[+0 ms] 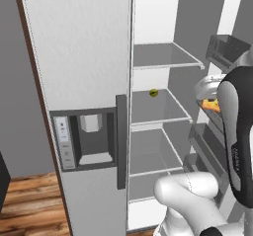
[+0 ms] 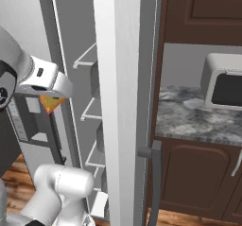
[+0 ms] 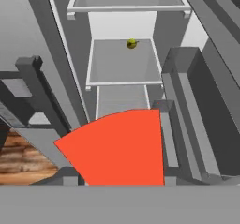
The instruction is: Pick the cheese from the fridge and the cheese grater from the cabinet and place them next to the salad bowl.
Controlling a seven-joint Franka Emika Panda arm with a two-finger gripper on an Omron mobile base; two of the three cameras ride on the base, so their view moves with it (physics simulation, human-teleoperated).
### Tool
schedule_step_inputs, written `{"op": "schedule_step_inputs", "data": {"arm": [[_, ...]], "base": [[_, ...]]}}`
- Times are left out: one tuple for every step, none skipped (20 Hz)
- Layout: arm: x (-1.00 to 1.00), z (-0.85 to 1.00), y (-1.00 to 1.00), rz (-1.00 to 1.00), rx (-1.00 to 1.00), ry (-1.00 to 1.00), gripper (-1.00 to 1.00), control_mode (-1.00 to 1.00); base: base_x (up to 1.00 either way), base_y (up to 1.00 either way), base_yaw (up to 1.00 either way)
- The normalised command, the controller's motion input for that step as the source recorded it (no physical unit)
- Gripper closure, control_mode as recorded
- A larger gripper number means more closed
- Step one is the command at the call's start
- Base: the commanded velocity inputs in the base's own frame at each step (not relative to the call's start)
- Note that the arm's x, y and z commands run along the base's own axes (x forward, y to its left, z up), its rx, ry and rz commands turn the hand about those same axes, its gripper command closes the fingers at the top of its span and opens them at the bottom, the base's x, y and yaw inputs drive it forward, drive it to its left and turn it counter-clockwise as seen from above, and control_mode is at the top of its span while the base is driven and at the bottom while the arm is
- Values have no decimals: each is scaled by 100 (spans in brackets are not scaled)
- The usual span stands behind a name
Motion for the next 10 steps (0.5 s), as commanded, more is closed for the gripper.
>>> {"op": "schedule_step_inputs", "data": {"arm": [[-84,-13,0,0,0,-2,100,-100],[-89,-6,0,0,0,-1,100,-100],[-82,0,0,0,0,0,100,-100],[-74,0,0,0,0,0,100,-100],[-67,0,0,0,0,0,100,-100],[-61,0,0,0,0,0,100,-100],[-61,0,0,0,0,0,100,-100],[-54,0,0,0,0,0,100,-100],[-21,0,0,0,0,0,100,-100],[0,0,0,0,0,0,100,-100]], "base": [[0,0,0],[0,0,0],[0,0,0],[0,0,0],[0,0,0],[0,0,0],[0,0,0],[0,0,0],[0,0,0],[0,0,0]]}}
